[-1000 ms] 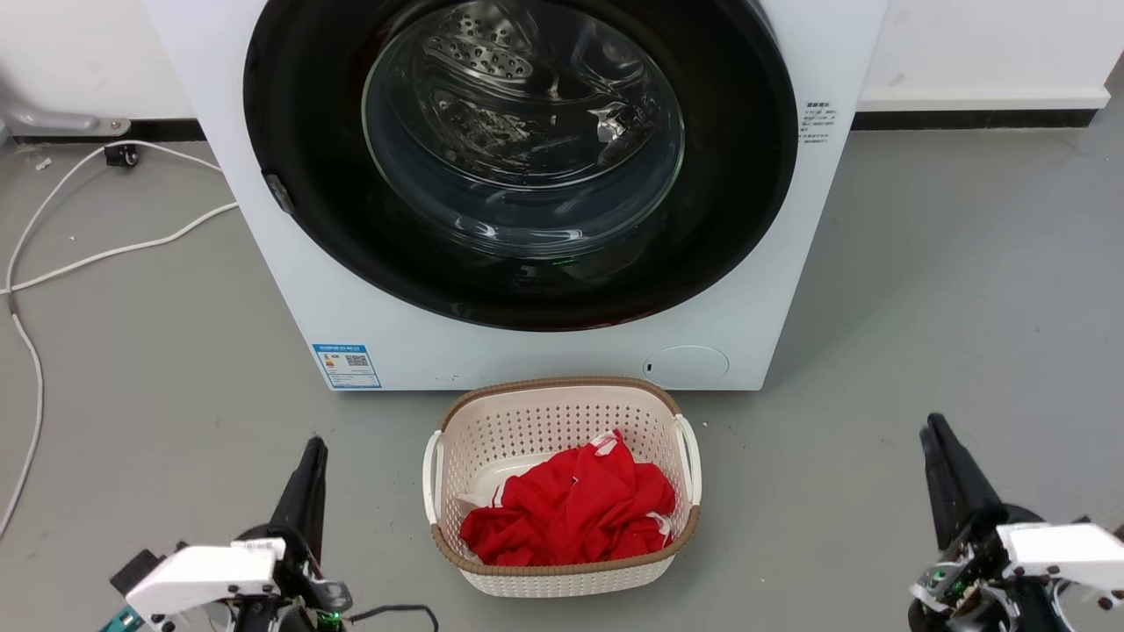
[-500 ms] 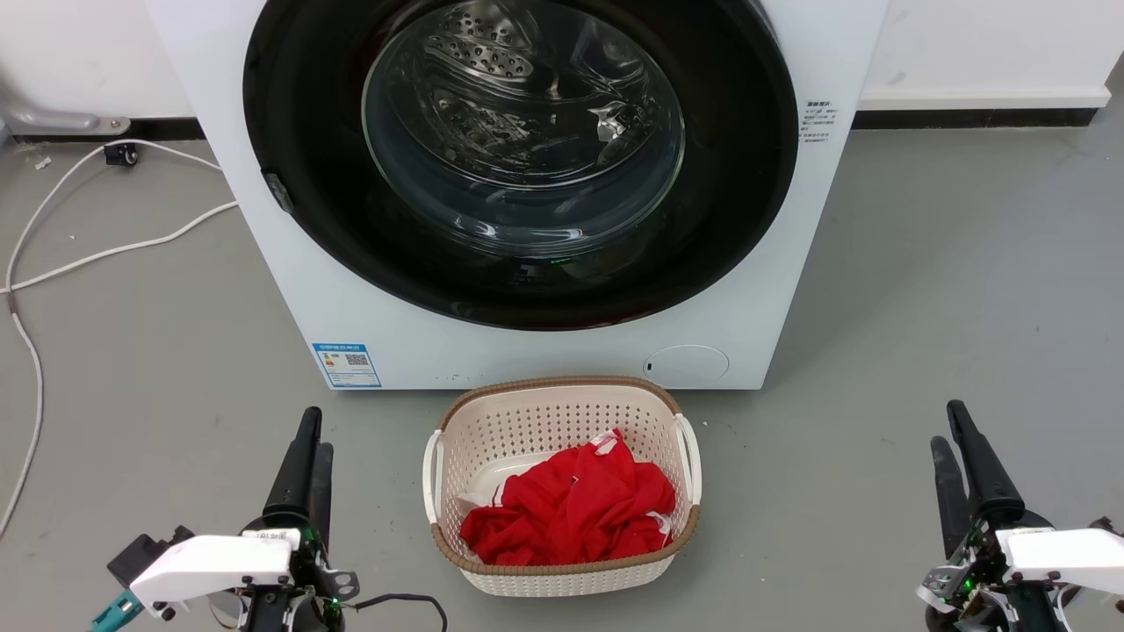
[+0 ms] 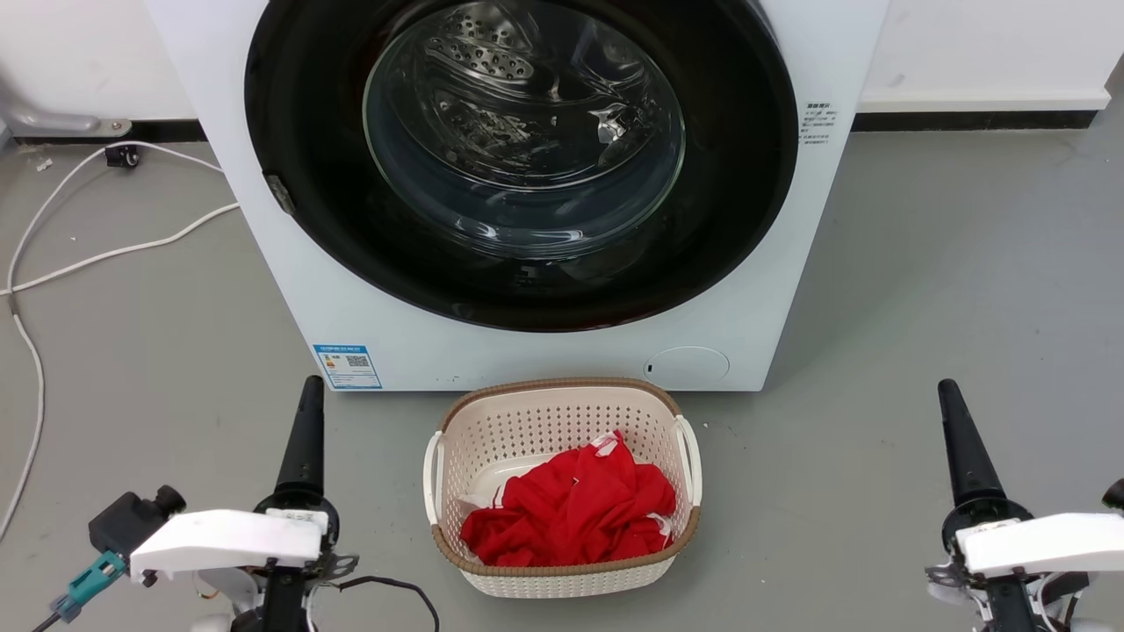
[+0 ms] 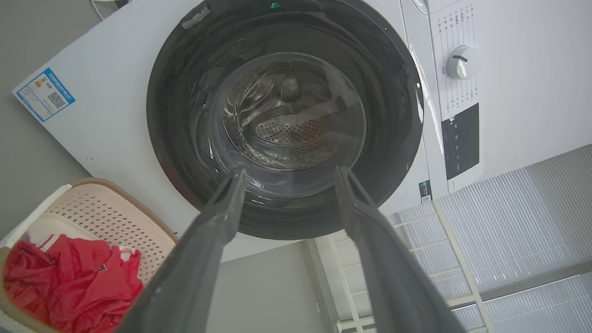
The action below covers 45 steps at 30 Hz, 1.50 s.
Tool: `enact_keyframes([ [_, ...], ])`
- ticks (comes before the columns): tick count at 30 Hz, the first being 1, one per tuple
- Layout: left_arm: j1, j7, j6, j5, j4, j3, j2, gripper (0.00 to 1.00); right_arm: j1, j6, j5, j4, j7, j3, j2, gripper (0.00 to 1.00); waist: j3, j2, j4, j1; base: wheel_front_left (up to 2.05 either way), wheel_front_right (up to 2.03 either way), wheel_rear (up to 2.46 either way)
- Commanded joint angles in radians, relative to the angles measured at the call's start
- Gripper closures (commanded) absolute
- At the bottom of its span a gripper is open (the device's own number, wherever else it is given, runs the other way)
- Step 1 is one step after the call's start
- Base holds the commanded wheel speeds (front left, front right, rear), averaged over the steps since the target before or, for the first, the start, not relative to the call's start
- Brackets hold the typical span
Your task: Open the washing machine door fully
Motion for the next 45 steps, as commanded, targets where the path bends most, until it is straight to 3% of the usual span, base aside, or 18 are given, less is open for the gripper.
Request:
enact_keyframes([
  [1, -0.023, -0.011, 0.005, 0.047, -0.025, -0.009, 0.003, 0.00, 0.001, 0.000, -0.060, -0.026, -0.012, 0.008, -0.001, 0.00, -0.001, -0.0001, 0.001, 0.0000, 0.00, 0.00, 0.00],
  [13, -0.014, -0.053, 0.030, 0.295, -0.046, -0.058, 0.003, 0.00, 0.033, 0.000, -0.333, -0.058, -0.054, 0.047, 0.001, 0.00, -0.004, -0.0001, 0.004, 0.0000, 0.00, 0.00, 0.00],
  [34, 0.004, -0.114, 0.057, 0.635, -0.032, -0.104, 0.002, 0.00, 0.068, 0.000, -0.624, -0.092, -0.100, 0.072, 0.003, 0.00, -0.006, -0.0001, 0.010, 0.0000, 0.00, 0.00, 0.00],
  [36, 0.005, -0.129, 0.062, 0.709, -0.029, -0.109, 0.002, 0.00, 0.073, 0.000, -0.696, -0.096, -0.112, 0.079, 0.003, 0.00, -0.005, -0.0001, 0.012, 0.0000, 0.00, 0.00, 0.00],
  [45, 0.007, -0.152, 0.074, 0.811, -0.027, -0.123, 0.002, 0.00, 0.082, 0.000, -0.798, -0.107, -0.132, 0.086, 0.004, 0.00, -0.005, -0.0001, 0.014, 0.0000, 0.00, 0.00, 0.00],
])
